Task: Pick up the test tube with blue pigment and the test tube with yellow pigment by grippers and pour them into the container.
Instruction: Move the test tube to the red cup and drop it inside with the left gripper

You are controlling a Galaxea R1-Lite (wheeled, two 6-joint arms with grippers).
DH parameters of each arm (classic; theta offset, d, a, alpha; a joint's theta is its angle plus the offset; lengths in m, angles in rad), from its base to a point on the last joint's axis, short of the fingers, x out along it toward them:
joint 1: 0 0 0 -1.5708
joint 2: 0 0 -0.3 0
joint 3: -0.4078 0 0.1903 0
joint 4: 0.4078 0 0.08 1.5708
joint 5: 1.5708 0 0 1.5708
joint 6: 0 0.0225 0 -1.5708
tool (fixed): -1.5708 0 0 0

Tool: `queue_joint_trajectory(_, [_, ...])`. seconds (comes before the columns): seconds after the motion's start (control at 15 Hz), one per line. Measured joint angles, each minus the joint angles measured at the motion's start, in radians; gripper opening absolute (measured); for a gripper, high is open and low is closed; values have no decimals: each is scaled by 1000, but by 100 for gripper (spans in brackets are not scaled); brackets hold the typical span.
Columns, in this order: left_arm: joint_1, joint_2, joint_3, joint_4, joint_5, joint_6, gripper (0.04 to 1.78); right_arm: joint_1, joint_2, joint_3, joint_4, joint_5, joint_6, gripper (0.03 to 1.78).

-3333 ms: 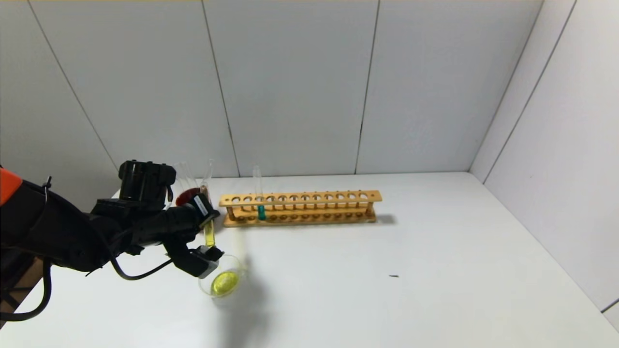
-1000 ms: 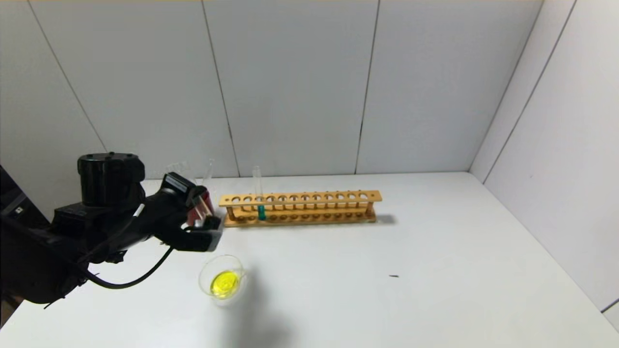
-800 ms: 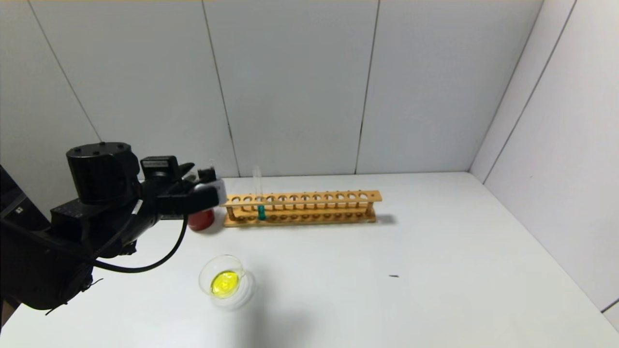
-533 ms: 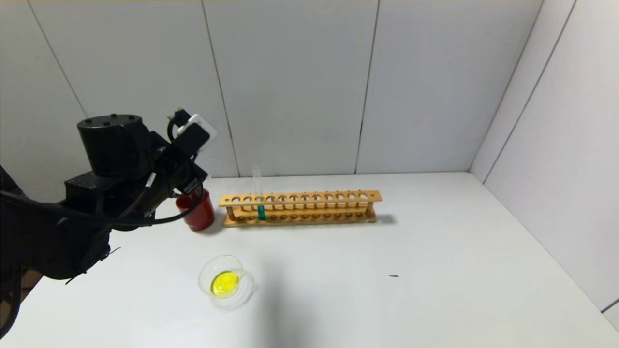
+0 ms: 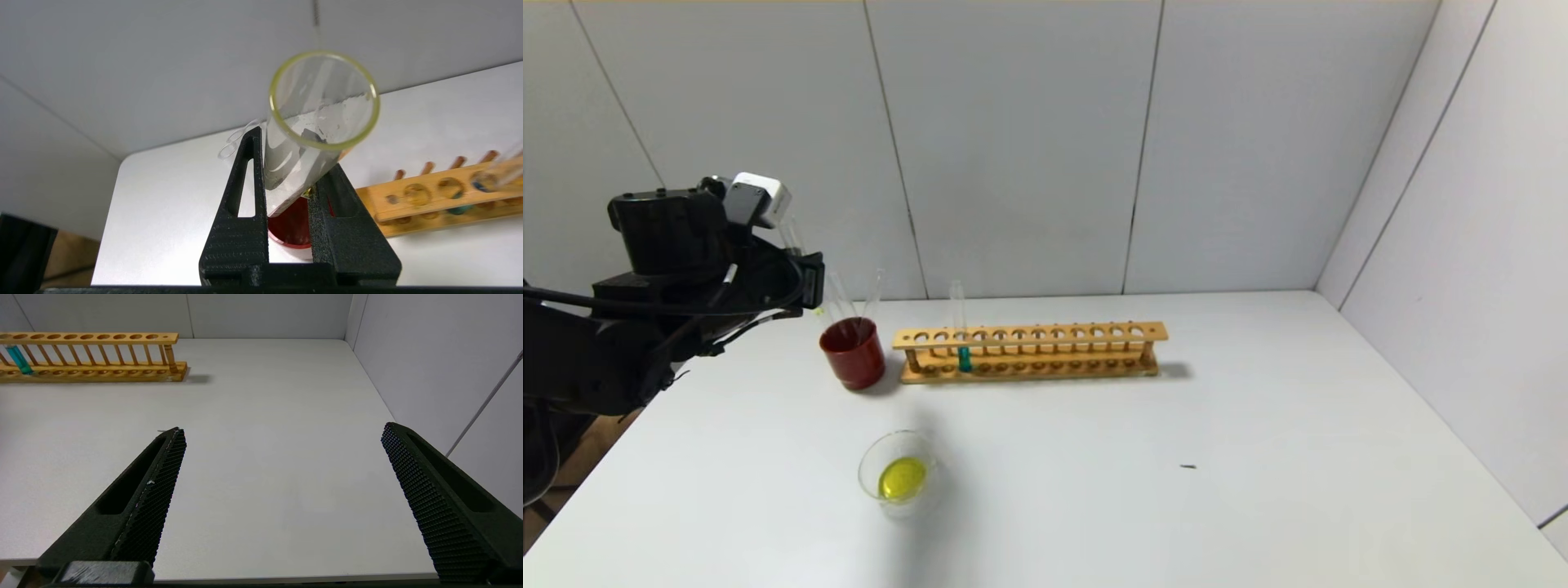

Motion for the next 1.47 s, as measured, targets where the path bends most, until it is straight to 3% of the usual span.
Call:
queue_joint_trajectory(0.33, [10, 68, -8, 0, -67, -75, 32, 0, 0, 0, 0, 0, 0, 175])
queue_joint_trajectory(1.47, [38, 232, -3, -89, -110, -122, 32, 0, 0, 0, 0, 0, 0, 175])
